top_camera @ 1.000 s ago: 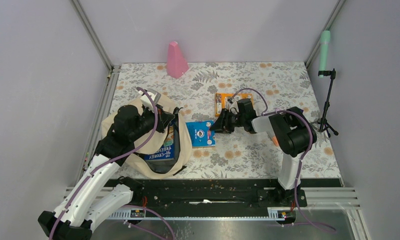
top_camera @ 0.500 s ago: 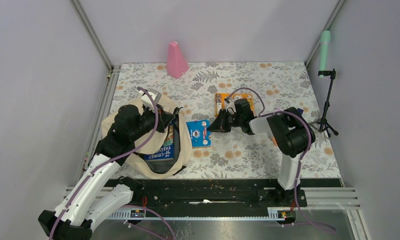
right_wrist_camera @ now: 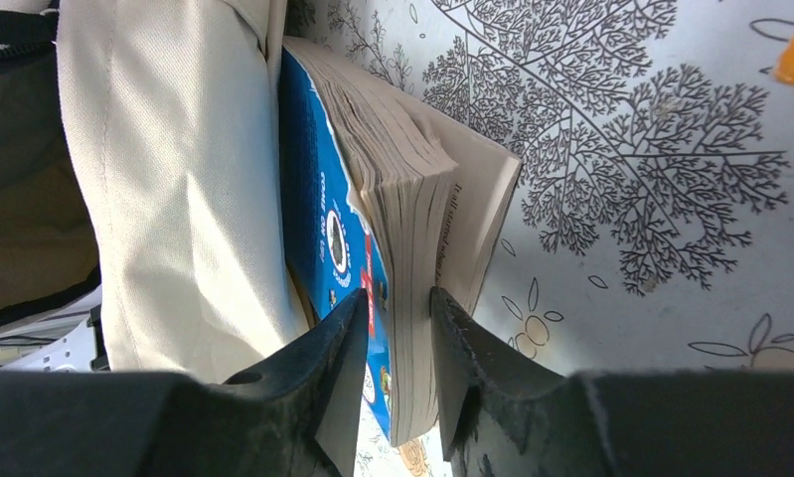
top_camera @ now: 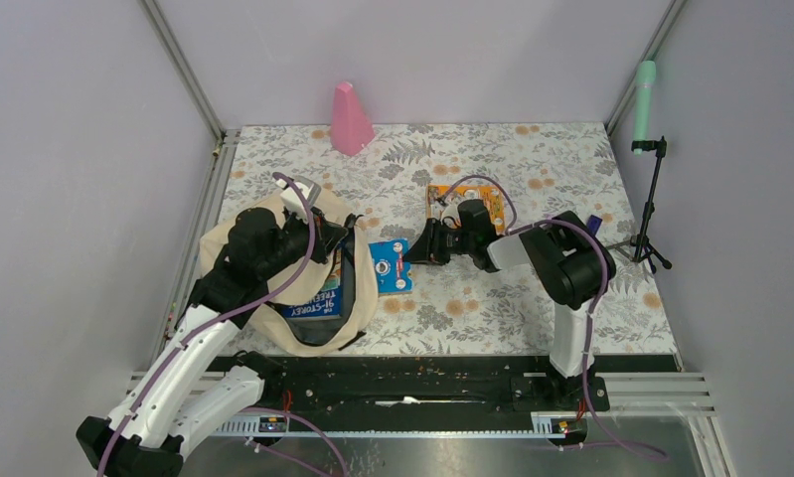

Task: Pack the student bag
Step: Pick up the book from the center of the board.

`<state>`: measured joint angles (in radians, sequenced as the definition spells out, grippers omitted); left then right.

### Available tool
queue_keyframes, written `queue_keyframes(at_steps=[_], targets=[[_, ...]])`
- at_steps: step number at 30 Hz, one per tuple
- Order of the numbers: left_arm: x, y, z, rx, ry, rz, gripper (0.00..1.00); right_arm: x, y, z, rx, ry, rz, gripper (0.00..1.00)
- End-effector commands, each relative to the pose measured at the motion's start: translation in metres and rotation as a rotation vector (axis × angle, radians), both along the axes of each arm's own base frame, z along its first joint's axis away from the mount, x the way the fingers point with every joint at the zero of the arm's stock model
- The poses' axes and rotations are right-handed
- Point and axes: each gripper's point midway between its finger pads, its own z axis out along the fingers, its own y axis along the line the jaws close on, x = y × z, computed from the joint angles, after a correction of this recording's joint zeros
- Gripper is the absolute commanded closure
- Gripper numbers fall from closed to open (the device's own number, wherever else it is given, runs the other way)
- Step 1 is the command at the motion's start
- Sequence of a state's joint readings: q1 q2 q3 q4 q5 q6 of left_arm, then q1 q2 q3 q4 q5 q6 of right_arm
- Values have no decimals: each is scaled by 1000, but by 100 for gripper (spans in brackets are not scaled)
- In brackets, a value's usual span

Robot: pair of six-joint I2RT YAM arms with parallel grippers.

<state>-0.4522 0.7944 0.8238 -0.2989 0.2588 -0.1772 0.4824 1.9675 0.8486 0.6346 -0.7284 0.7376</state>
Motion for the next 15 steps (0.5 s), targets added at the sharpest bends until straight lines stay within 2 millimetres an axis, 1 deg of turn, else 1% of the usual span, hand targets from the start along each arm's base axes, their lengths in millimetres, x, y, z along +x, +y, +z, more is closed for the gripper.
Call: queue_keyframes(at_steps=[1, 3, 6, 7, 9, 12, 14, 15], targets=[[4, -9, 37, -70, -111, -33, 100, -6, 27, 25, 97, -81, 103, 62], [4, -9, 37, -72, -112, -33, 100, -5, 29, 24, 101, -79, 106, 60], [3, -10, 36, -74, -109, -38, 100, -5, 33, 22, 104, -72, 107, 52], [3, -10, 36, -74, -108, -40, 100, -5, 34, 22, 105, -70, 109, 51], [3, -11, 36, -73, -106, -42, 100, -5, 36, 22, 108, -71, 108, 51], [3, -11, 36, -73, -105, -42, 100, -5, 38, 30, 130, -75, 103, 59], [4, -11, 35, -73, -105, -42, 100, -5, 38, 39, 147, -84, 97, 69], [3, -11, 36, -74, -107, -41, 100, -4, 38, 43, 153, -91, 94, 76]])
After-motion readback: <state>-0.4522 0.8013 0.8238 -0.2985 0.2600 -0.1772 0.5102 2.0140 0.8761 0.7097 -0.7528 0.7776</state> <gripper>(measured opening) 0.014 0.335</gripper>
